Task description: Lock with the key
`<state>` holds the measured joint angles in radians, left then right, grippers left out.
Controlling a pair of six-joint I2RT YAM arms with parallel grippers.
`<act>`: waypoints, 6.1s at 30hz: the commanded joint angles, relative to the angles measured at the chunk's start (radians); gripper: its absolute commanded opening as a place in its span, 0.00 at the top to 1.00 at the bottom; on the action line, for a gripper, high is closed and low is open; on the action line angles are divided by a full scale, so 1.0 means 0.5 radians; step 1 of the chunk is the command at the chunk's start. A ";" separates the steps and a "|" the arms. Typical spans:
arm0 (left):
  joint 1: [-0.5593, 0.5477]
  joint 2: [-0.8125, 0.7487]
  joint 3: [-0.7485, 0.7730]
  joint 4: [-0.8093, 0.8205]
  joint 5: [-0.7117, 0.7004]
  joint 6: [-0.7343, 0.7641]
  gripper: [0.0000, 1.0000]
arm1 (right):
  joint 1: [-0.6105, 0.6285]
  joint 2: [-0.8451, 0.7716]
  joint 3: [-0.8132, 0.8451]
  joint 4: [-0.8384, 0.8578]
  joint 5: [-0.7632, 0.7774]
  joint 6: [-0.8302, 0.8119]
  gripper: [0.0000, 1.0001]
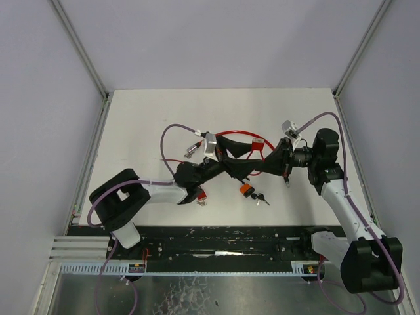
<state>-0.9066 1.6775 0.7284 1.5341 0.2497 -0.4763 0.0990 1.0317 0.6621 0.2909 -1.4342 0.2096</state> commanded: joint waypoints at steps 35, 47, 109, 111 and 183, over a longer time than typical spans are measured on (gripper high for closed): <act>0.223 -0.735 -0.417 -0.437 -0.175 0.810 0.18 | -0.930 0.701 0.355 -0.717 1.502 -0.450 0.95; 0.224 -0.713 -0.387 -0.478 -0.115 0.808 0.18 | -0.954 1.115 0.480 -0.859 1.579 -0.443 0.92; 0.443 -0.269 0.135 -1.183 0.226 0.291 0.18 | -1.026 -0.163 0.347 -0.720 0.444 -0.492 0.49; 0.473 -0.211 0.210 -1.337 0.234 0.267 0.19 | -1.002 -0.169 0.357 -0.740 0.407 -0.498 0.49; 0.266 0.610 1.022 -3.450 -0.983 0.496 0.43 | -0.697 -0.155 0.372 -1.226 0.805 -0.917 0.42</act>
<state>-0.7830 1.9667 1.2144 -0.1440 -0.2649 -0.2165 -0.2535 0.9600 0.8455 -0.3325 -1.0298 -0.2367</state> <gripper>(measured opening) 0.574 0.580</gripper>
